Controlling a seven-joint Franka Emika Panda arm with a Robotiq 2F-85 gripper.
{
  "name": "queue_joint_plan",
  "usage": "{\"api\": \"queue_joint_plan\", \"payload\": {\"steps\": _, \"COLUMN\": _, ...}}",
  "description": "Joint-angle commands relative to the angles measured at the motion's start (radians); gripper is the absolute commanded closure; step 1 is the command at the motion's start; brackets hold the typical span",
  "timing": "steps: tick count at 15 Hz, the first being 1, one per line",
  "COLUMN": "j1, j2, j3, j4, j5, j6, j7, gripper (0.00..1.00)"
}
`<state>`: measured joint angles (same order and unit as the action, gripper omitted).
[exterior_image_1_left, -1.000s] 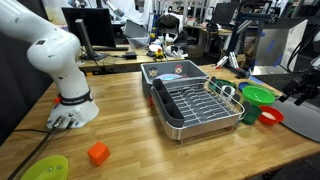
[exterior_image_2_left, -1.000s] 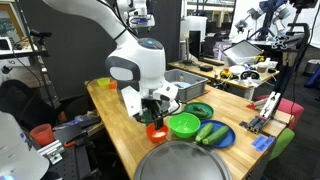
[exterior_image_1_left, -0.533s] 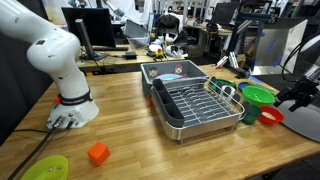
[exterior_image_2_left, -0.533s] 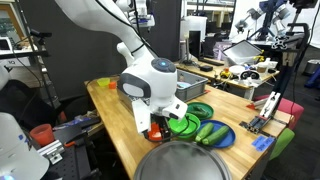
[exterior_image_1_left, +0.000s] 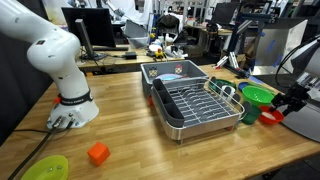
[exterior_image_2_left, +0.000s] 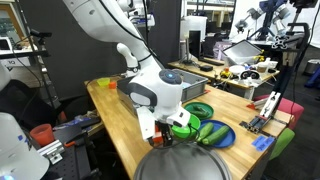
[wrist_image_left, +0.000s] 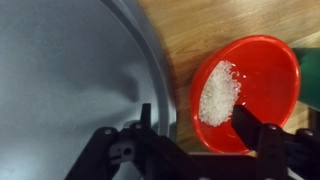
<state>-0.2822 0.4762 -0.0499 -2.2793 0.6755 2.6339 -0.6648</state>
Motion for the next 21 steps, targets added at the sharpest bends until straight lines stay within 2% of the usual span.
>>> {"api": "queue_joint_plan", "payload": {"steps": 1, "j1": -0.047, "j2": 0.019, "j3": 0.035, "j4": 0.016, "j5": -0.015, "j6": 0.013, "j7": 0.006, "gripper": 0.48}}
{"api": "queue_joint_plan", "payload": {"steps": 8, "j1": -0.070, "j2": 0.019, "j3": 0.055, "j4": 0.024, "j5": -0.007, "j6": 0.007, "j7": -0.002, "gripper": 0.97}}
{"api": "queue_joint_plan", "payload": {"steps": 10, "j1": -0.072, "j2": 0.021, "j3": 0.063, "j4": 0.026, "j5": -0.006, "j6": 0.003, "j7": -0.005, "gripper": 1.00}}
{"api": "queue_joint_plan", "payload": {"steps": 15, "j1": -0.075, "j2": 0.010, "j3": 0.073, "j4": 0.013, "j5": -0.005, "j6": 0.007, "j7": -0.013, "gripper": 0.98}}
{"api": "queue_joint_plan", "payload": {"steps": 21, "j1": -0.084, "j2": -0.060, "j3": 0.070, "j4": -0.091, "j5": 0.005, "j6": 0.060, "j7": -0.045, "gripper": 0.98}}
